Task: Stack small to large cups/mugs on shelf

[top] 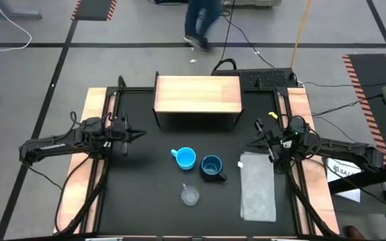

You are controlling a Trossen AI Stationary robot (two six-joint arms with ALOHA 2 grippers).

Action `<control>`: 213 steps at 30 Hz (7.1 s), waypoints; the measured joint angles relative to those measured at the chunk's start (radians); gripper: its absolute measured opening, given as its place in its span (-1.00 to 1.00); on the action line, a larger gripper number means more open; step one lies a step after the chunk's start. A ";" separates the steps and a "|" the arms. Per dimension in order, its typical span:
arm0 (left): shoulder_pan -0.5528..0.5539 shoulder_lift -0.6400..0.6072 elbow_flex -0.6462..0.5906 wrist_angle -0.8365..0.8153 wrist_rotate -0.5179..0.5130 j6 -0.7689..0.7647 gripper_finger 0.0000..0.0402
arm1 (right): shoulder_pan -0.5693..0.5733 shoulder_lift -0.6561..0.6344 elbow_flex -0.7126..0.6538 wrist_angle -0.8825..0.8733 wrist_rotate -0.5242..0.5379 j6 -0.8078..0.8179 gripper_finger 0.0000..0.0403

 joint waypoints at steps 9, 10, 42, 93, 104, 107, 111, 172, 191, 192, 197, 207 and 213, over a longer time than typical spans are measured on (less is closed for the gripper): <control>0.000 0.000 0.000 0.000 0.000 0.000 -0.87 | 0.000 0.000 0.000 0.000 0.000 0.000 -1.00; 0.000 0.000 0.000 0.000 0.000 0.000 -0.87 | 0.000 0.000 0.000 0.000 0.000 0.000 -1.00; 0.000 0.000 0.000 0.000 0.000 0.000 -0.87 | 0.000 0.000 0.000 0.000 0.000 0.000 -1.00; 0.000 0.000 0.000 0.072 0.005 -0.039 -0.87 | 0.000 0.000 0.000 0.004 0.000 0.000 -1.00; 0.000 0.000 0.000 0.106 0.038 -0.087 -0.87 | 0.000 0.000 0.000 0.008 0.000 0.000 -1.00; 0.000 0.000 0.000 0.111 0.040 -0.083 -0.87 | 0.000 0.000 0.000 0.008 0.000 0.000 -1.00; 0.000 0.000 0.000 0.119 0.034 -0.085 -0.87 | 0.000 0.000 0.000 0.008 0.000 0.000 -1.00; -0.333 0.649 0.313 0.564 0.129 0.022 -0.87 | 0.000 0.000 0.000 0.000 0.000 0.045 -1.00; -0.395 0.843 0.313 0.654 -0.017 -0.108 -0.87 | 0.000 0.000 0.000 0.000 0.000 0.037 -1.00; -0.395 0.849 0.313 0.655 -0.015 -0.110 -0.87 | 0.000 0.000 0.000 0.000 0.000 0.037 -1.00; -0.408 0.889 0.313 0.671 -0.001 -0.142 -0.87 | 0.000 0.000 0.000 0.000 0.000 0.037 -1.00; -0.524 0.992 0.313 0.771 0.004 -0.135 -0.87 | 0.000 0.000 0.000 0.000 0.000 0.037 -1.00; -0.577 1.024 0.313 0.784 -0.054 -0.124 -0.87 | 0.000 0.000 0.000 0.000 0.000 0.035 -1.00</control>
